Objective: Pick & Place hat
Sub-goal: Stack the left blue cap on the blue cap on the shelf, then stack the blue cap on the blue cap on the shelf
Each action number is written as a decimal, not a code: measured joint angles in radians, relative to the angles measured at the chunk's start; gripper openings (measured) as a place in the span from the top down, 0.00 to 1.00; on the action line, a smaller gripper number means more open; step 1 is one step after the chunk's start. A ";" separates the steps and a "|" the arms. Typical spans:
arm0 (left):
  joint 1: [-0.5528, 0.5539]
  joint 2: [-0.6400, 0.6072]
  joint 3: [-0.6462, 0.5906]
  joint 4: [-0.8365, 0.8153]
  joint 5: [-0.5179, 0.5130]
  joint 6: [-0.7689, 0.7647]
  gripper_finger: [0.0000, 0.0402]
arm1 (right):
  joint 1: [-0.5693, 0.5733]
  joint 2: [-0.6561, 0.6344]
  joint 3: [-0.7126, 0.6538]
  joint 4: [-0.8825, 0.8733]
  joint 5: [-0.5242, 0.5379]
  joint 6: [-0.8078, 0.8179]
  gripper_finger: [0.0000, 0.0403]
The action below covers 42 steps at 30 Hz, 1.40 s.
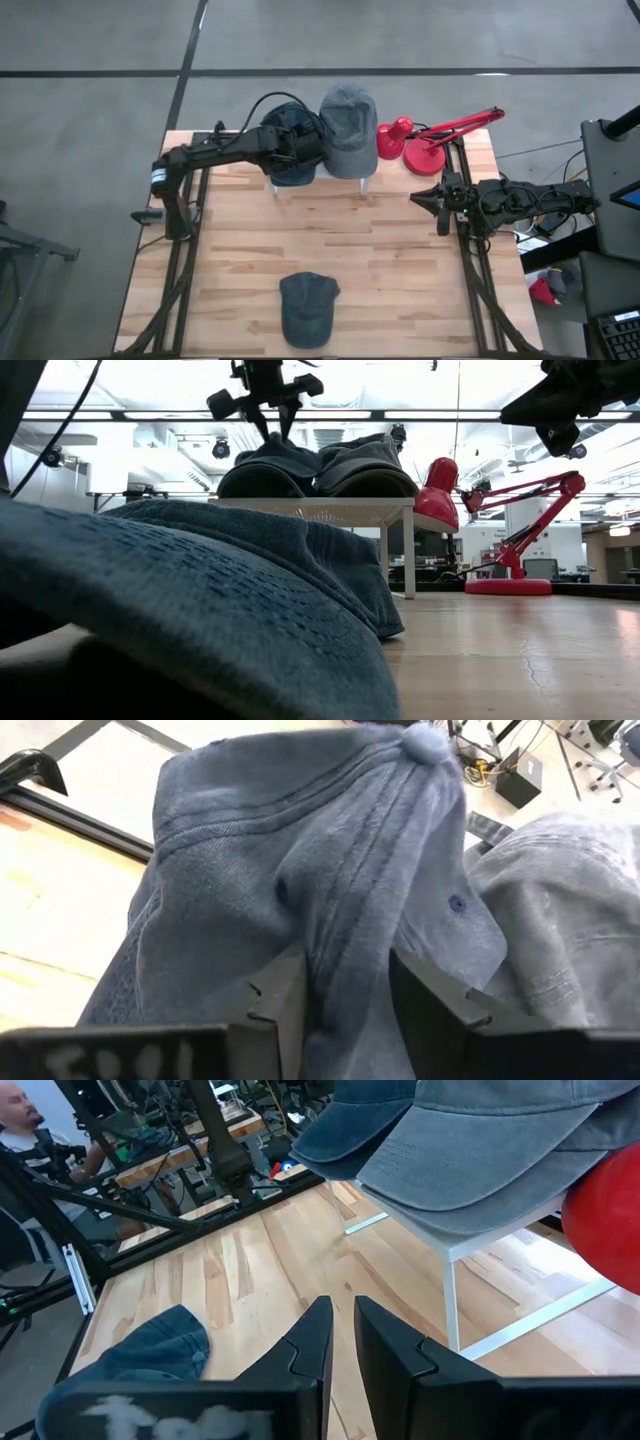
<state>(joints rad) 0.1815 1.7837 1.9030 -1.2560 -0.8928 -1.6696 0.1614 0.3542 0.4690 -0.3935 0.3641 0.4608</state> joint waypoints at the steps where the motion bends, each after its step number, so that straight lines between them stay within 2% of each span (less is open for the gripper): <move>1: 0.000 -0.003 0.000 0.000 0.000 0.000 0.65 | 0.000 0.000 0.000 0.000 0.000 0.000 0.89; 12: -0.006 -0.037 0.000 0.001 0.002 0.024 0.51 | 0.000 0.000 0.000 0.000 0.000 0.000 0.89; 17: -0.014 -0.051 0.000 0.007 0.002 0.037 0.48 | 0.000 0.000 0.000 0.000 0.000 0.000 0.89; 21: -0.027 -0.066 0.012 0.016 0.002 0.088 0.47 | 0.000 0.000 0.000 0.000 0.000 0.000 0.89; 25: -0.064 -0.073 0.049 0.027 0.010 0.216 0.47 | 0.000 0.000 0.000 0.000 0.000 0.000 0.89; 31: -0.196 -0.073 0.076 0.034 0.112 0.359 0.47 | 0.000 0.000 0.000 0.000 0.000 0.000 0.89; 36: -0.345 -0.069 0.073 0.051 0.218 0.369 0.47 | 0.000 0.000 0.000 0.000 0.000 0.000 0.89; 42: -0.530 -0.058 0.018 0.183 0.225 0.355 0.47 | 0.000 0.000 0.000 0.000 0.000 0.000 0.89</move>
<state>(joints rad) -0.3483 1.7252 1.9206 -1.0734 -0.6678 -1.3146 0.1612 0.3538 0.4690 -0.3931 0.3645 0.4606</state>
